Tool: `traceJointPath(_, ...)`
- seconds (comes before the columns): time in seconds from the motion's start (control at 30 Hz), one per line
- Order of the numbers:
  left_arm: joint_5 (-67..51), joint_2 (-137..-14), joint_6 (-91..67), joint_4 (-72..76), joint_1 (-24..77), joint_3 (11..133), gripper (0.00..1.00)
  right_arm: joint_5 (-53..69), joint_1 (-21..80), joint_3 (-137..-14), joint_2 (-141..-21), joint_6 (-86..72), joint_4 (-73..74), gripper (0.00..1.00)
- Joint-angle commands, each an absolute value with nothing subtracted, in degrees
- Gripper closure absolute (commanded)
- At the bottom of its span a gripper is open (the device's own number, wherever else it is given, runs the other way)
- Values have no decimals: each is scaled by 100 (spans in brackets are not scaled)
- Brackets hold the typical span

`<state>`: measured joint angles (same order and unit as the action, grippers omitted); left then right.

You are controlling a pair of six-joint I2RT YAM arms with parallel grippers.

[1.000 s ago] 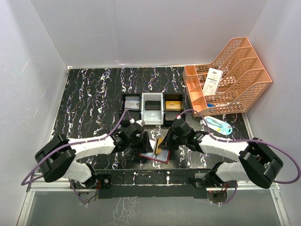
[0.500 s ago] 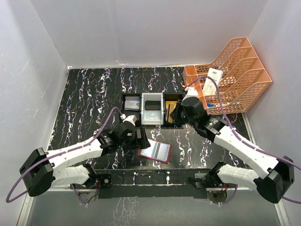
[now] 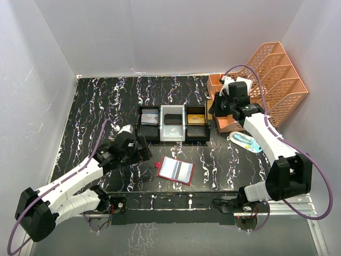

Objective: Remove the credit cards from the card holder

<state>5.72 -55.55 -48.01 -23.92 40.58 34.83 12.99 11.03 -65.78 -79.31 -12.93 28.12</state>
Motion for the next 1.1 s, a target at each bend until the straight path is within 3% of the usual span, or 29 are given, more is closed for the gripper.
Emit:
traceJointPath(0.0,648,-5263,-4654,-2830,3807,3544,1,1776,1223,-6558,-7827,-74,1741,100)
traceJointPath(0.2,713,-5231,-4696,-3040,3771,3582,1,852,2290,-5966,-7572,3244,1201,100)
traceJointPath(0.3,774,-5188,-4719,-3151,3766,3642,1,157,2550,-6002,-7884,3968,1219,100)
traceJointPath(0.5,846,-5080,-4743,-3381,3762,3774,1,-571,2688,-6075,-8314,4671,1091,100)
traceJointPath(1.07,676,-4980,-4849,-3483,3762,3902,1,-276,2688,-6202,-9189,5516,801,100)
